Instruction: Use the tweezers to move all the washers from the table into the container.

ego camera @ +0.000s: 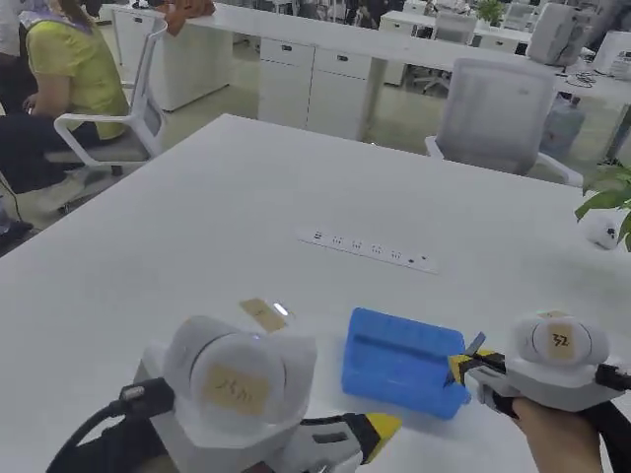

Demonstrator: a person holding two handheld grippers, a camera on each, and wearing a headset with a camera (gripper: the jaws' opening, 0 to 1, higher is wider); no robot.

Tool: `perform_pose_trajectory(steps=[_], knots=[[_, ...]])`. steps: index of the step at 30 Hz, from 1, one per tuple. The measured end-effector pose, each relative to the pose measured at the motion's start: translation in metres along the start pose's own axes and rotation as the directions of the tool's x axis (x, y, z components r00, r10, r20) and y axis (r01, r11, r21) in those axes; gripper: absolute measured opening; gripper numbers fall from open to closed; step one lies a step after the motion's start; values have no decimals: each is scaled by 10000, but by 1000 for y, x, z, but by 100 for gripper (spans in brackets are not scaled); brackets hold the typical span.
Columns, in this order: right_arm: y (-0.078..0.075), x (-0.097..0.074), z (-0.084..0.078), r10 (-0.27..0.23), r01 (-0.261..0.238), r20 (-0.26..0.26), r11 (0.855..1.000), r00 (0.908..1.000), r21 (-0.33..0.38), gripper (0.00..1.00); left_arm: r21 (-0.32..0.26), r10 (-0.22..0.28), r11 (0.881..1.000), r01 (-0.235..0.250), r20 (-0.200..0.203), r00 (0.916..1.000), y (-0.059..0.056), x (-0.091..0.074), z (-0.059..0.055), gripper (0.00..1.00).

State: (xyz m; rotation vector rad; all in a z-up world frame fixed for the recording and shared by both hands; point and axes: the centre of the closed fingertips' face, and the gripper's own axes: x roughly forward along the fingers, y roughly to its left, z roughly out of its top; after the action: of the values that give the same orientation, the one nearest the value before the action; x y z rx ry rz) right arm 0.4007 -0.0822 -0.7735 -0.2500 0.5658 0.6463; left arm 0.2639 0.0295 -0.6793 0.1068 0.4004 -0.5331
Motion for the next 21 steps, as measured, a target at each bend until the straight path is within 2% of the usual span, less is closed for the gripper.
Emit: perform_pose_trajectory(steps=[3, 4, 7, 9, 11, 14, 15, 16, 18, 19, 21], knots=[[5, -13, 6, 142, -141, 307, 9999, 9994, -36, 3, -10, -322, 9995, 322, 74, 9995, 1, 11, 7, 54], [6, -16, 9, 185, -184, 413, 9998, 9990, -28, 3, 22, -369, 9993, 369, 102, 9993, 1, 14, 10, 47], [14, -28, 18, 581, -615, 844, 9974, 9947, 382, 3, 137, -713, 9974, 709, 247, 9972, 0, 21, 19, 32], [19, -36, 21, 856, -906, 975, 9947, 9915, 482, 3, 244, -989, 9948, 985, 165, 9950, -2, 28, 21, 28], [28, -41, 22, 1207, -1231, 969, 9922, 9880, 198, 3, 846, -1266, 9883, 1270, -109, 9919, -5, 33, 21, 24], [45, -49, 19, 1806, -1802, 820, 9836, 9801, -119, 3, 1767, -1638, 9698, 1679, -381, 9858, -11, 38, 22, 16], [50, -51, 18, 1982, -1969, 801, 9801, 9769, -240, 3, 2012, -1829, 9614, 1876, -419, 9822, -14, 40, 22, 16], [60, -54, 15, 2376, -2347, 654, 9708, 9691, -489, 3, 1939, -2404, 9497, 2458, -514, 9693, -23, 41, 22, 16], [74, -60, 11, 2863, -2813, 421, 9548, 9572, -963, 3, 1613, -3064, 9359, 3132, -659, 9496, -33, 43, 23, 16], [79, -62, 10, 3021, -2965, 348, 9480, 9526, -1155, 3, 1639, -3254, 9284, 3335, -748, 9426, -36, 43, 23, 16], [90, -67, 7, 3418, -3353, 180, 9299, 9396, -1511, 3, 1759, -3435, 9179, 3557, -966, 9342, -40, 46, 21, 13]])
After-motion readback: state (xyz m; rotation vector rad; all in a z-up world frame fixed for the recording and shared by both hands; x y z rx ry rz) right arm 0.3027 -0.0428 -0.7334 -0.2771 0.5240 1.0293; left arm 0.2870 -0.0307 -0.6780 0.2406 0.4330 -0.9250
